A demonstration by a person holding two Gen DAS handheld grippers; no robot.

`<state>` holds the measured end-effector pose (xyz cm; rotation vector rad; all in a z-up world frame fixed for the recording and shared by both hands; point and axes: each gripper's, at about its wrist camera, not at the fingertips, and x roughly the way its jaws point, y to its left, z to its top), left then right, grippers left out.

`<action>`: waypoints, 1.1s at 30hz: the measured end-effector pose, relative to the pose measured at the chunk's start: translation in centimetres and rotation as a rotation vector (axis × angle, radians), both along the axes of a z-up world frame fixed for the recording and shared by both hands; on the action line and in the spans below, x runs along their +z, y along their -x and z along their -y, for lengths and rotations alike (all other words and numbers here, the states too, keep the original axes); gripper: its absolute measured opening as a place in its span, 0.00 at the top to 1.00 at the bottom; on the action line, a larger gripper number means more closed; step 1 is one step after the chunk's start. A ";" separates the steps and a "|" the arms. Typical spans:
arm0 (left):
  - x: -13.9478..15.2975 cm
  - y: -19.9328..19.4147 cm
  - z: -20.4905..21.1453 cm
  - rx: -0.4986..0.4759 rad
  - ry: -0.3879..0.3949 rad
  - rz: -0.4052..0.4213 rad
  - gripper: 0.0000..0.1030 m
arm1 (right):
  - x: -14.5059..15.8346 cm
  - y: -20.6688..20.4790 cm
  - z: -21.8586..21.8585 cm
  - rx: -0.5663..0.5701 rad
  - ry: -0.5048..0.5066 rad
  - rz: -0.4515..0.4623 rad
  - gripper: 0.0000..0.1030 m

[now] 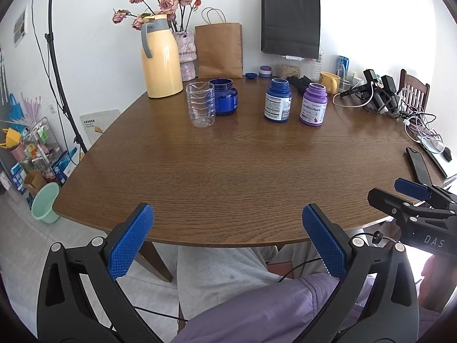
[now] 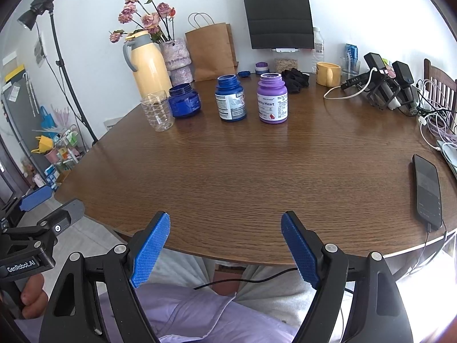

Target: Flip cup upright

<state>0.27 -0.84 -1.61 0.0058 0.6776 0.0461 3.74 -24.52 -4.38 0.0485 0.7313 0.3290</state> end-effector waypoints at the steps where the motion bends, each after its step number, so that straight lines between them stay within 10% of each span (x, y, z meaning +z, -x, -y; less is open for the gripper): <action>1: 0.0 0.0 0.0 0.000 0.000 0.000 0.00 | 0.0 0.0 0.0 0.000 0.000 0.000 0.19; 33: -0.1 0.0 -0.3 0.001 0.000 -0.004 0.00 | 0.0 -0.1 0.3 -0.012 -0.006 -0.005 0.19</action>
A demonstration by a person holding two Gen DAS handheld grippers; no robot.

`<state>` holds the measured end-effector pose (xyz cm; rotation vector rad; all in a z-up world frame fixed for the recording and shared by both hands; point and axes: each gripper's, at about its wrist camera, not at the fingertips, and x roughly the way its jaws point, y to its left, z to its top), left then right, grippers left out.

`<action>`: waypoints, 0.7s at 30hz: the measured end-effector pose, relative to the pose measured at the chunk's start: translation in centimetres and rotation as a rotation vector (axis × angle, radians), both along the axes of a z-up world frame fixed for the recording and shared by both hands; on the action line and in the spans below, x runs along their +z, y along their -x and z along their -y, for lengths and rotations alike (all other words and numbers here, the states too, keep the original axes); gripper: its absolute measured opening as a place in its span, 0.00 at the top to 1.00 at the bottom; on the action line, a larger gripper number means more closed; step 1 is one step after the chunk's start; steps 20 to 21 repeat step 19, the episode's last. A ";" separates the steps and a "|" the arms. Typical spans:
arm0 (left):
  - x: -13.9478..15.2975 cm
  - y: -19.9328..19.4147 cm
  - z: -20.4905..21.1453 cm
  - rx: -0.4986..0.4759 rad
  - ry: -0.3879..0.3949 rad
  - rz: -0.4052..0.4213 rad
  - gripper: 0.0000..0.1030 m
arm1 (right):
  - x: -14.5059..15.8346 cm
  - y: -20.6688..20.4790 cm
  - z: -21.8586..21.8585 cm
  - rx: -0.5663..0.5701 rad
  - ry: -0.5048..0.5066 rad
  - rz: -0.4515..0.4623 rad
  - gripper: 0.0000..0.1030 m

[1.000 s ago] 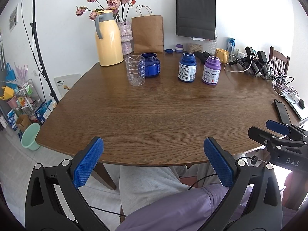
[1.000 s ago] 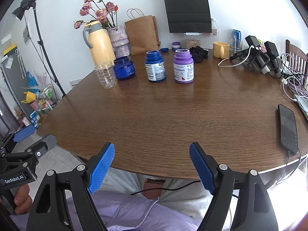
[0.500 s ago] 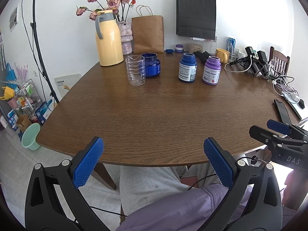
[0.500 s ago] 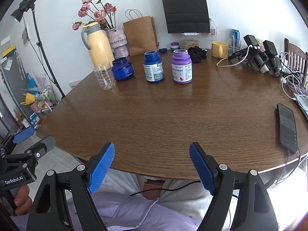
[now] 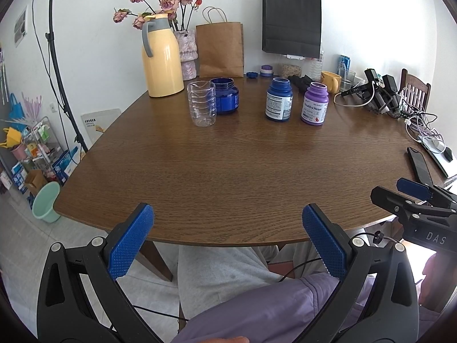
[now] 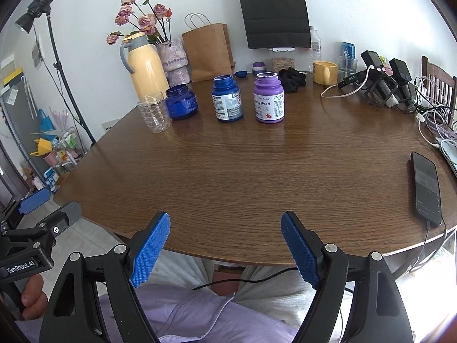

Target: Flip cup upright

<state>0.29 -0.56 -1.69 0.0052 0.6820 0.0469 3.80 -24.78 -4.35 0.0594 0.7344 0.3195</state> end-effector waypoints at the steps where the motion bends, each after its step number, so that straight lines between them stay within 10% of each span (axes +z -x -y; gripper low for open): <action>1: 0.0 0.0 -0.1 0.001 0.001 -0.001 0.00 | -0.1 0.0 0.0 -0.001 0.000 -0.001 0.19; 21: -0.5 -0.1 0.1 0.010 0.006 -0.018 0.00 | -0.2 0.1 0.0 -0.003 0.000 -0.003 0.19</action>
